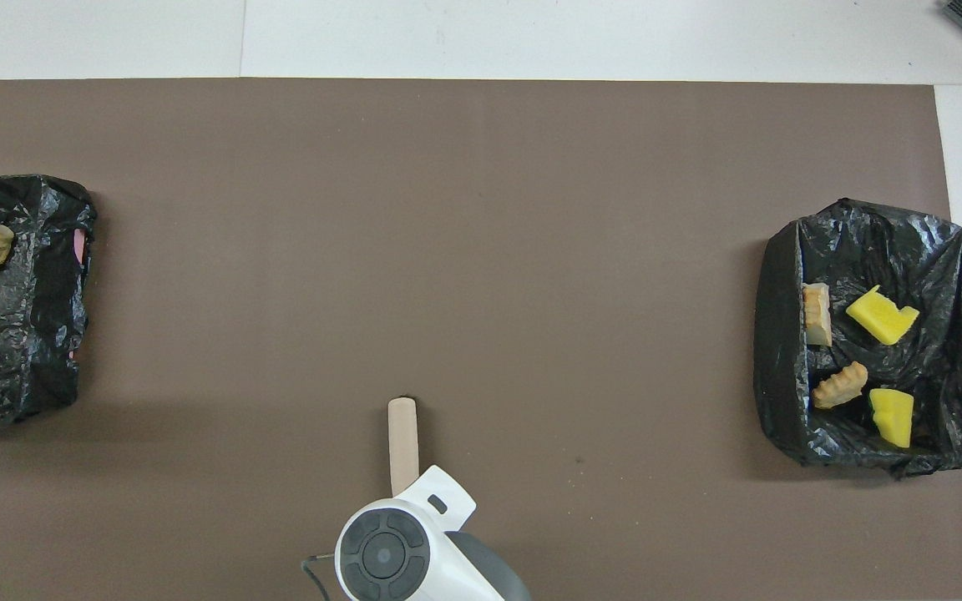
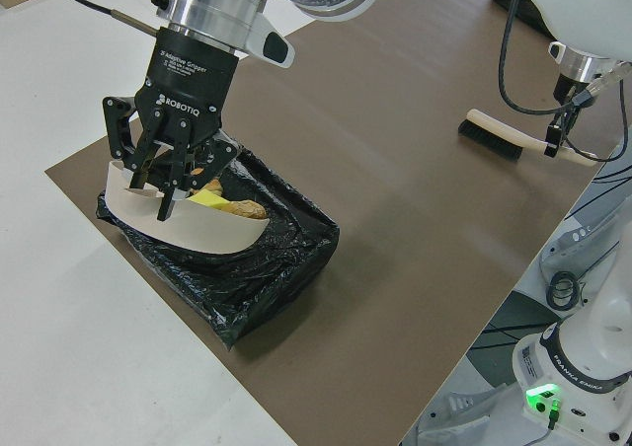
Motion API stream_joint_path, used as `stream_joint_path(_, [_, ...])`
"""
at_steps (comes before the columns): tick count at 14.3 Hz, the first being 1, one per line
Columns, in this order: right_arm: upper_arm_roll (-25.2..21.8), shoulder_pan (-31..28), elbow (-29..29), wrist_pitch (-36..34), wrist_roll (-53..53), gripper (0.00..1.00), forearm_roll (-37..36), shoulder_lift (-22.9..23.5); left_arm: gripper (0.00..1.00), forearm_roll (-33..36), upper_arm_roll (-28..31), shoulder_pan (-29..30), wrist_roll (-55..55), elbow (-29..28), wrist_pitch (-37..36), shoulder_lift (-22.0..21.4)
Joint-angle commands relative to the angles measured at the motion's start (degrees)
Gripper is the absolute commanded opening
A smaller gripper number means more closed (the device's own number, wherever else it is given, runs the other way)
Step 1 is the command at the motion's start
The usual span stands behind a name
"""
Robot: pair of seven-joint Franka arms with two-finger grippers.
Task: Sweep and dump trash in bin
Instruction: 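Tip the dustpan with the left gripper to dump pieces into the bin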
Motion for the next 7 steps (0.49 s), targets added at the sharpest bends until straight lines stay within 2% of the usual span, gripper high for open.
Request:
stream_joint_path(1, [0.3,-0.7,-0.3,0.9,-1.3,0.28,1.0,0.0,0.00,5.6,0.8,-2.7,1.1,1.8,1.7,1.1])
stream_joint_path(2, [0.3,-0.7,-0.3,0.4,-1.5,0.98,1.0,0.0,0.00,8.6,0.7,-3.9,1.2,1.8,2.3,1.1])
stream_joint_path(4, [0.3,-0.7,0.3,-0.3,-1.5,1.00,0.9,0.1,0.00,11.0,0.8,-5.9,1.2,2.0,1.3,2.5])
stream_joint_path(7, [0.2,-0.7,1.6,-1.6,-1.6,1.00,-0.2,0.1,0.00,11.3,0.8,-6.1,1.3,2.0,1.2,2.5])
